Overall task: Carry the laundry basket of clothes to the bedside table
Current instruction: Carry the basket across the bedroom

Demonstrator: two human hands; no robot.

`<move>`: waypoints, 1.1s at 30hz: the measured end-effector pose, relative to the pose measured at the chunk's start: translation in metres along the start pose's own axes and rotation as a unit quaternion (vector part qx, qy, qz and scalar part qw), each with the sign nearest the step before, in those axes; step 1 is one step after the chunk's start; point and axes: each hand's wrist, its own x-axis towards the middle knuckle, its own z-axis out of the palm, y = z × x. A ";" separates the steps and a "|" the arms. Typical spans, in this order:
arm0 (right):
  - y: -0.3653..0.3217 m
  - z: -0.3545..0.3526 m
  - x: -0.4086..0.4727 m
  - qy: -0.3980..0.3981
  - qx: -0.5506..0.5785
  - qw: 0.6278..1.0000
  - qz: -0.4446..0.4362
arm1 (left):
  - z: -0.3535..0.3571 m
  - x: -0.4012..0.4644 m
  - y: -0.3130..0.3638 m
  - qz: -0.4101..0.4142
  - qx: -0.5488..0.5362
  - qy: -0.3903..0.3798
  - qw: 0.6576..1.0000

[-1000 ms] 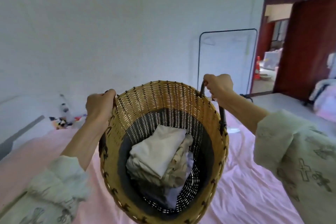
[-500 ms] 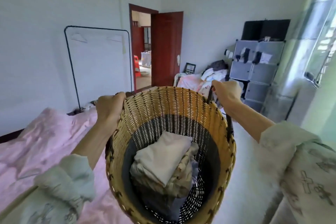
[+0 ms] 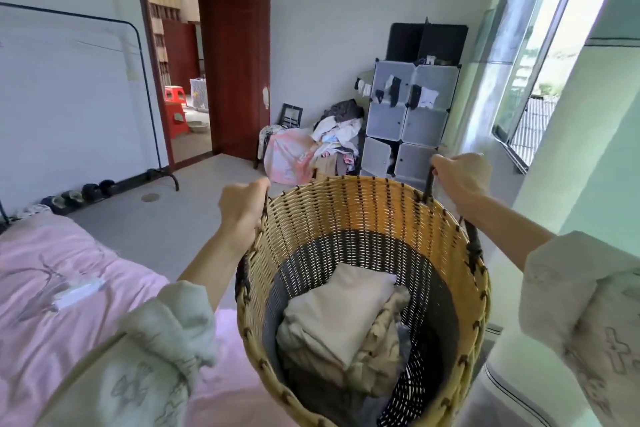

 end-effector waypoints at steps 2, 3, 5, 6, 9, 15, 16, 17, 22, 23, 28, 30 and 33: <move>0.015 0.013 0.038 0.009 -0.023 1.000 0.002 | 0.037 0.033 -0.004 -0.002 0.005 -0.007 1.000; 0.023 0.021 0.056 0.011 -0.026 1.000 0.003 | 0.054 0.051 -0.007 -0.004 0.003 -0.008 1.000; 0.041 0.042 0.099 0.020 -0.031 0.999 0.010 | 0.092 0.093 -0.015 -0.010 0.001 -0.012 1.000; 0.050 0.055 0.121 0.019 -0.035 0.999 0.017 | 0.111 0.114 -0.018 -0.015 0.002 -0.015 1.000; 0.069 0.088 0.180 0.022 -0.049 0.998 0.041 | 0.160 0.172 -0.025 -0.034 0.003 -0.020 0.999; 0.101 0.167 0.303 -0.005 -0.040 0.996 0.074 | 0.243 0.283 -0.036 -0.056 0.002 0.000 0.998; 0.105 0.184 0.323 -0.016 -0.044 0.996 0.073 | 0.252 0.301 -0.040 -0.059 0.009 0.009 0.998; 0.107 0.201 0.342 -0.032 -0.047 0.996 0.069 | 0.261 0.319 -0.043 -0.061 0.016 0.018 0.998; 0.119 0.309 0.441 -0.109 -0.026 0.992 0.055 | 0.292 0.412 -0.071 -0.081 0.047 0.091 0.991; 0.118 0.333 0.459 -0.129 -0.026 0.990 0.052 | 0.296 0.431 -0.075 -0.087 0.048 0.106 0.989; 0.091 0.464 0.523 -0.228 -0.004 0.974 0.012 | 0.282 0.514 -0.089 -0.128 0.043 0.198 0.971; 0.073 0.518 0.539 -0.258 -0.007 0.966 -0.005 | 0.267 0.548 -0.092 -0.135 0.037 0.237 0.961; 0.048 0.599 0.552 -0.306 -0.005 0.952 -0.026 | 0.239 0.600 -0.097 -0.140 0.038 0.282 0.948</move>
